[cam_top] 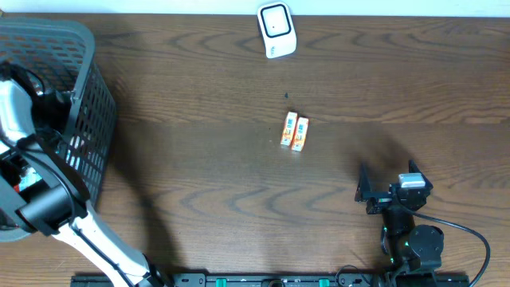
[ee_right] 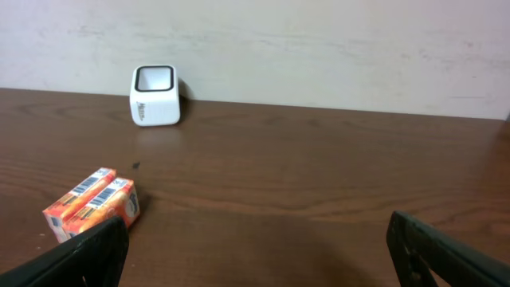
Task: Scan the item barcode
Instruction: 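Reach the left gripper into the basket and grasp the green-capped jar, then lift the green-capped jar out and carry it toward the scanner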
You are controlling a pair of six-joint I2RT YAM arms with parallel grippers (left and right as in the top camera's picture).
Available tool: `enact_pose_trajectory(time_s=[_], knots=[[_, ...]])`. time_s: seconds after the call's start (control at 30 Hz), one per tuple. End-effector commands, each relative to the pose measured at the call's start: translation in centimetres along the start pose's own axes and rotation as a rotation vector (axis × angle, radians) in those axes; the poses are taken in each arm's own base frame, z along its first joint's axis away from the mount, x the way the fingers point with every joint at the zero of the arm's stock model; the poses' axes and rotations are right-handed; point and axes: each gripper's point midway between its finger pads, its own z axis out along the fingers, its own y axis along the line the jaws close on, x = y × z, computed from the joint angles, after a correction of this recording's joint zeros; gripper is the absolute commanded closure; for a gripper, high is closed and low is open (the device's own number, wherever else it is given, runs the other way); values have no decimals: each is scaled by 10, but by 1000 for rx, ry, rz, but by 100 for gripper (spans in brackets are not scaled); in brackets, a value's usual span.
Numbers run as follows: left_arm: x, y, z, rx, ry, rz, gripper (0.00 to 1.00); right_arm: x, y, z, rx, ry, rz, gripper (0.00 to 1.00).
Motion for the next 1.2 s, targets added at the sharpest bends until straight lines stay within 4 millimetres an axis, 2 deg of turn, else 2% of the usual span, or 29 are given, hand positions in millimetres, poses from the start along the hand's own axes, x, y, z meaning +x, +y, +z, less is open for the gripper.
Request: enact_pose_trajectory(time_s=[0.0, 0.17, 0.33, 0.5, 0.63, 0.77, 0.9, 1.0, 1.17], knots=[[-24, -6, -107, -5, -299, -33, 39, 1, 2, 0, -8, 1, -12, 1], [-23, 1, -196, -102, -550, -67, 39, 0, 2, 0, -8, 1, -12, 1], [0, -12, -276, -73, -786, -105, 39, 0, 2, 0, -8, 1, -12, 1], [38, -38, -330, -30, -938, -61, 40, 1, 2, 0, -8, 1, -12, 1], [76, -77, -353, 40, -993, 38, 40, 0, 2, 0, -8, 1, -12, 1], [117, -122, -349, 115, -951, 183, 40, 0, 2, 0, -8, 1, -12, 1], [151, -164, -318, 174, -804, 320, 40, 0, 2, 0, -8, 1, -12, 1], [171, -193, -281, 181, -654, 430, 40, 1, 2, 0, -8, 1, -12, 1], [190, -233, -197, 110, -412, 540, 40, 1, 2, 0, -8, 1, -12, 1]])
